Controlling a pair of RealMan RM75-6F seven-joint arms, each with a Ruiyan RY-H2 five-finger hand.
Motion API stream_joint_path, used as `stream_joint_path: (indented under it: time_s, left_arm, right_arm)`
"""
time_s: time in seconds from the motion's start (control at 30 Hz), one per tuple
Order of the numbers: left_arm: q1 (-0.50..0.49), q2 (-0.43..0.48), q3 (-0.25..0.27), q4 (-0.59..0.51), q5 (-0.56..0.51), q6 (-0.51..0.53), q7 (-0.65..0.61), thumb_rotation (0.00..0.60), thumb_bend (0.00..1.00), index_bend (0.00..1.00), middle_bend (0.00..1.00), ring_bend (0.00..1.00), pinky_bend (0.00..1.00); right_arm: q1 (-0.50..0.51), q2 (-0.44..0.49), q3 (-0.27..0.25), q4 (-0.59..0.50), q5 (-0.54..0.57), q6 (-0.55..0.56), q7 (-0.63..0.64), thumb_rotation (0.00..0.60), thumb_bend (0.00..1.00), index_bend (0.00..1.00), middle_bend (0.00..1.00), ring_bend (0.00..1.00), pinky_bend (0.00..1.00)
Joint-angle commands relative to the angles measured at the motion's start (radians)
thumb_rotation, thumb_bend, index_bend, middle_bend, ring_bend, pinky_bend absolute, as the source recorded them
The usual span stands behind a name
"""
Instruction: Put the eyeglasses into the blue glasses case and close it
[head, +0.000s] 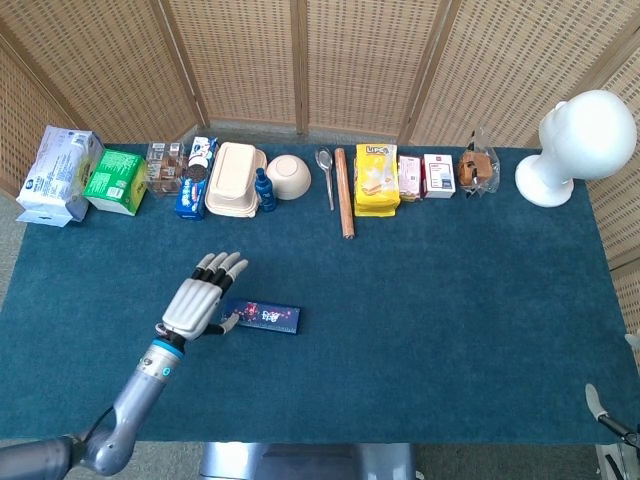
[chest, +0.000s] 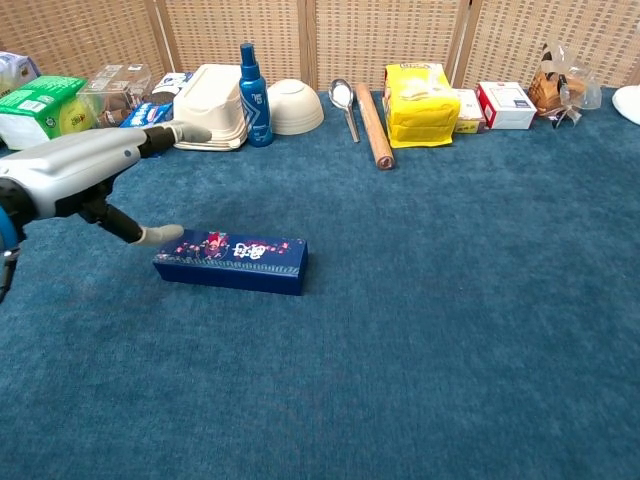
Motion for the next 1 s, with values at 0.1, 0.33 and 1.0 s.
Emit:
stream_joint_path:
  time_s: [0.1, 0.33, 1.0]
  left_arm:
    - [-0.043, 0.105, 0.039, -0.103, -0.085, -0.105, 0.103, 0.522, 0.27, 0.0, 0.02, 0.0, 0.0]
    - [-0.126, 0.123, 0.066, -0.117, -0.192, -0.198, 0.232, 0.52, 0.27, 0.0, 0.02, 0.0, 0.0]
    - [-0.288, -0.024, 0.044, -0.008, -0.448, -0.193, 0.364, 0.514, 0.27, 0.0, 0.02, 0.0, 0.0]
  right_arm:
    - [0.0, 0.002, 0.003, -0.013, 0.008, -0.005, -0.014, 0.6, 0.31, 0.0, 0.19, 0.0, 0.12]
    - [-0.002, 0.0, 0.007, -0.026, 0.021, -0.01, -0.028, 0.6, 0.31, 0.0, 0.19, 0.0, 0.12]
    - [-0.022, 0.0, 0.02, -0.017, 0.077, -0.029, -0.016, 0.6, 0.31, 0.0, 0.19, 0.0, 0.12]
